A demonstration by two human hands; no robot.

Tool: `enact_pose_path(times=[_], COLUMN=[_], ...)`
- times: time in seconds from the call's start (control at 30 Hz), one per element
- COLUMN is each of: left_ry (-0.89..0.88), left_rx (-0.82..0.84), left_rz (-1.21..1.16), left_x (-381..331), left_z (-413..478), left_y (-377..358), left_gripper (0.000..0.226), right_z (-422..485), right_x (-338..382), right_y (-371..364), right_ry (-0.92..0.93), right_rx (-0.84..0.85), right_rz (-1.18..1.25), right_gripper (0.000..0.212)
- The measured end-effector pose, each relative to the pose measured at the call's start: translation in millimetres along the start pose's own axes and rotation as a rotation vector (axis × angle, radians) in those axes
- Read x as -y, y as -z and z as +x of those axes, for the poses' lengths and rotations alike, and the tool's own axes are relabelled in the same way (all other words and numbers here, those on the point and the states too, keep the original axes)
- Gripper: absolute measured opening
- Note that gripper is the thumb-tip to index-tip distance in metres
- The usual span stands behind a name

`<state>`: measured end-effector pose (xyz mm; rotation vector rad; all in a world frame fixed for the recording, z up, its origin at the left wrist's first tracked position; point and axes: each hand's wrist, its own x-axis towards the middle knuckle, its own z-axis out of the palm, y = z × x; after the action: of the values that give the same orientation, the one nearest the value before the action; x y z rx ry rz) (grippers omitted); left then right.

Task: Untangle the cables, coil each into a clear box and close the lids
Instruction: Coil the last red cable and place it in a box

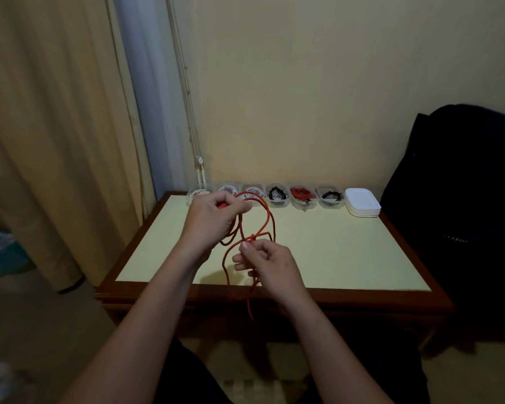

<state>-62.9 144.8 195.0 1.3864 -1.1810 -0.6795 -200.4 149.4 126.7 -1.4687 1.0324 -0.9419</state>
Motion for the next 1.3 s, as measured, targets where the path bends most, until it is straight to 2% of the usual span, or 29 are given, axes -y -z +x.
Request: enact_pose_path(times=[0.1, 0.2, 0.4, 0.5, 0.57, 0.63, 0.73, 0.83, 0.93, 1.03, 1.17, 1.3], left_ry=[-0.001, 0.026, 0.145, 0.131, 0.106, 0.094, 0.069, 0.055, 0.041, 0.031, 0.010, 0.020], left_rx=[-0.041, -0.123, -0.220, -0.192, -0.149, -0.126, -0.101, -0.059, -0.048, -0.044, -0.026, -0.030], left_rz=[0.021, 0.028, -0.119, -0.143, -0.150, -0.160, -0.123, -0.126, -0.116, -0.079, -0.067, -0.055], left_x=[2, 5, 12, 8, 4, 1, 0, 1, 0, 0, -2, 0], left_z=[4, 8, 19, 17, 14, 14, 15, 12, 9, 7, 5, 4], left_y=[5, 19, 53, 58, 53, 47, 39, 31, 22, 14, 9, 11], left_gripper=[0.023, 0.021, 0.018, 0.017, 0.016, 0.018, 0.022, 0.029, 0.024, 0.021, 0.023, 0.026], right_z=[7, 19, 34, 37, 34, 30, 28, 26, 21, 18, 21, 24], right_x=[-5, -20, -72, -99, -102, -97, -77, -47, -14, 5, 6, -2], right_y=[12, 46, 128, 141, 136, 125, 103, 75, 44, 23, 11, 14], right_ry=[0.010, -0.029, -0.251, -0.363, -0.395, -0.392, -0.306, -0.076, 0.134, 0.156, 0.128, 0.193], right_rx=[-0.077, -0.245, -0.613, -0.700, -0.674, -0.578, -0.456, -0.379, -0.241, -0.177, -0.196, -0.202], right_rz=[0.044, 0.156, 0.277, 0.163, -0.042, -0.280, -0.473, -0.409, -0.345, -0.298, -0.288, -0.385], right_gripper=[0.021, 0.024, 0.025, 0.024, 0.020, 0.020, 0.041, 0.051, 0.050, 0.039, 0.029, 0.020])
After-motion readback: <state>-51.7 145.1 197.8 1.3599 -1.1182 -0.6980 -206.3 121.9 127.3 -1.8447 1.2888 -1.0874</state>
